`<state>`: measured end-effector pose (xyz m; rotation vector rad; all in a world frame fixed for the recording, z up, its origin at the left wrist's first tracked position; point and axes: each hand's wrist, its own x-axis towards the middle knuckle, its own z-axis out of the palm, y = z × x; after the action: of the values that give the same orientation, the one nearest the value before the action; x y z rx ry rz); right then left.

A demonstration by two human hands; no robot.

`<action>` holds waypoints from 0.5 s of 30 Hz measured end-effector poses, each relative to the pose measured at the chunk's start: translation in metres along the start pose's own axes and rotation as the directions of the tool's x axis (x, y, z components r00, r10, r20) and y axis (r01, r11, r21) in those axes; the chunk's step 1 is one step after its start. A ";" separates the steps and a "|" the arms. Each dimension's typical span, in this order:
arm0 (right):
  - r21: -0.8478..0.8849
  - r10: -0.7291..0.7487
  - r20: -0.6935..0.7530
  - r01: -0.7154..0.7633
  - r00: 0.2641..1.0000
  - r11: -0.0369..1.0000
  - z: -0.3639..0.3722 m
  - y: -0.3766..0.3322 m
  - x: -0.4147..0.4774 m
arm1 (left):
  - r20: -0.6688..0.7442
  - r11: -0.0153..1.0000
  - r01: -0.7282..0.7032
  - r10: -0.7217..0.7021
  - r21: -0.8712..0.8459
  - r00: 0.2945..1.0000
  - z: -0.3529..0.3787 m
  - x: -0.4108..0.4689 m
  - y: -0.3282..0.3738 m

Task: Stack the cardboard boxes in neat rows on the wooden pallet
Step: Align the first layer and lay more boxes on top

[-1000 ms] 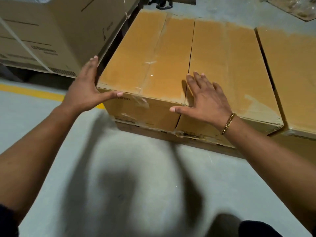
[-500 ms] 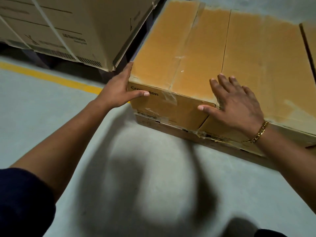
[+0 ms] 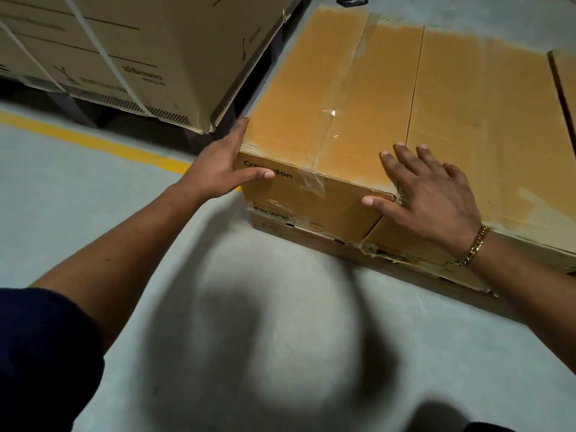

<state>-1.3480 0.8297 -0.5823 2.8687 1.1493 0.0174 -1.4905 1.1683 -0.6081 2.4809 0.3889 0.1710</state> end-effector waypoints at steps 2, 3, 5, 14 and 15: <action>-0.003 0.001 0.002 -0.001 1.000 1.000 -0.001 0.000 0.001 | -0.005 1.000 -0.007 0.007 -0.003 1.000 0.000 -0.002 0.001; -0.001 0.001 0.005 -0.001 1.000 1.000 -0.001 0.000 0.001 | -0.007 1.000 -0.013 0.013 -0.004 1.000 0.001 -0.002 0.001; 0.008 0.007 0.013 -0.007 1.000 1.000 -0.001 -0.002 0.001 | 0.000 1.000 -0.010 0.010 0.013 1.000 -0.001 -0.004 0.005; 0.183 0.046 0.026 -0.050 0.999 0.982 -0.021 0.043 -0.033 | -0.002 0.884 -0.212 0.234 0.416 0.972 0.008 -0.002 0.087; 0.168 0.070 0.029 -0.074 0.997 0.983 -0.024 0.058 -0.044 | 0.049 0.850 -0.292 0.302 0.439 0.952 0.021 0.000 0.111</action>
<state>-1.3409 0.7586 -0.5548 3.0480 1.0930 -0.1150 -1.4600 1.0718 -0.5590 2.9872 0.0441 0.2598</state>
